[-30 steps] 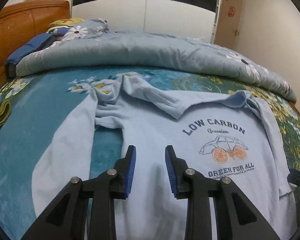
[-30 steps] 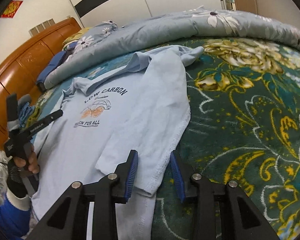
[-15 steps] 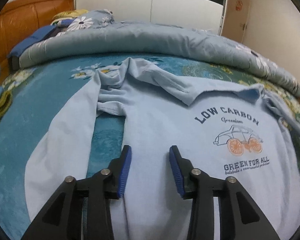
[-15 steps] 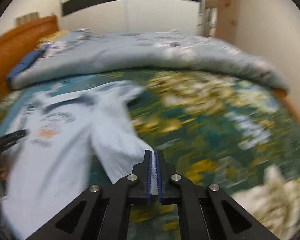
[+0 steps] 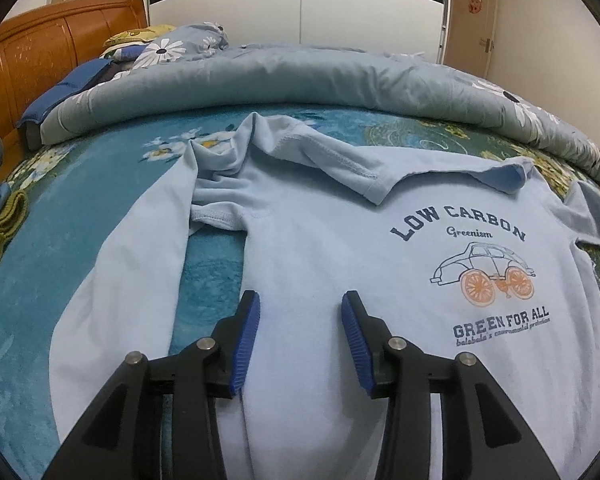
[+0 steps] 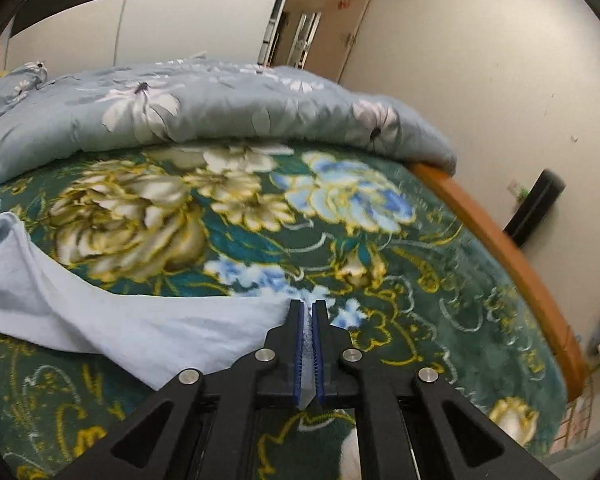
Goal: Fold clothes
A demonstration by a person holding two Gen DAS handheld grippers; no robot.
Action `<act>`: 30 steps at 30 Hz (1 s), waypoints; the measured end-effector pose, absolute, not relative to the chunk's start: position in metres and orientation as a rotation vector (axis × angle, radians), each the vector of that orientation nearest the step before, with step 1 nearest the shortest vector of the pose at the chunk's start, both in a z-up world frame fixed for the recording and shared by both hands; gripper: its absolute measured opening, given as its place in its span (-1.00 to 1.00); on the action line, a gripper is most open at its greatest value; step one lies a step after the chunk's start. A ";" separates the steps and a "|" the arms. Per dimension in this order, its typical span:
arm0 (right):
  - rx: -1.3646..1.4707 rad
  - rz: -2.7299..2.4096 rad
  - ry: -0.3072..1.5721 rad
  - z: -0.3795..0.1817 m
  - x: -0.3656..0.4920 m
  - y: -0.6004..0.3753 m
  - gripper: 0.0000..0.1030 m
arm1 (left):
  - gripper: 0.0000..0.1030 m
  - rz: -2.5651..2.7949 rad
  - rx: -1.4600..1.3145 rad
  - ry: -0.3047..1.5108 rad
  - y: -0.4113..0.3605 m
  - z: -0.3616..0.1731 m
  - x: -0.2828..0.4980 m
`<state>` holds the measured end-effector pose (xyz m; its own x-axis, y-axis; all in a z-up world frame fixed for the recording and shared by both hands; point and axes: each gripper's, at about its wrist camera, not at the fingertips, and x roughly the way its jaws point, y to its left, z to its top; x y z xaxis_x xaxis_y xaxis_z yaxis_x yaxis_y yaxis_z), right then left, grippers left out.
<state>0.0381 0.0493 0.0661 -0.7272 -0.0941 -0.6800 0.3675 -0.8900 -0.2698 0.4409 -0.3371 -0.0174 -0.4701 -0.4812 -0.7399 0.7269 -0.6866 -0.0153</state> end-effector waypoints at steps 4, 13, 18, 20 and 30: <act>1.067 -2.611 0.473 0.057 0.023 0.059 -0.91 | -0.14 -2.167 0.954 0.421 -0.336 -0.017 0.440; 1.021 -2.605 0.272 0.075 -0.001 0.084 -0.66 | -0.13 -2.169 0.954 0.427 -0.337 -0.017 0.441; 0.920 -2.480 0.129 0.093 0.016 0.113 -0.36 | -0.13 -2.166 0.957 0.421 -0.336 -0.017 0.442; 0.903 -2.341 0.182 0.088 0.035 0.110 -0.24 | -0.13 -2.160 0.962 0.407 -0.335 -0.016 0.441; 0.855 -2.286 0.549 0.050 0.065 0.064 -0.09 | -0.12 -2.131 0.985 0.340 -0.330 -0.017 0.434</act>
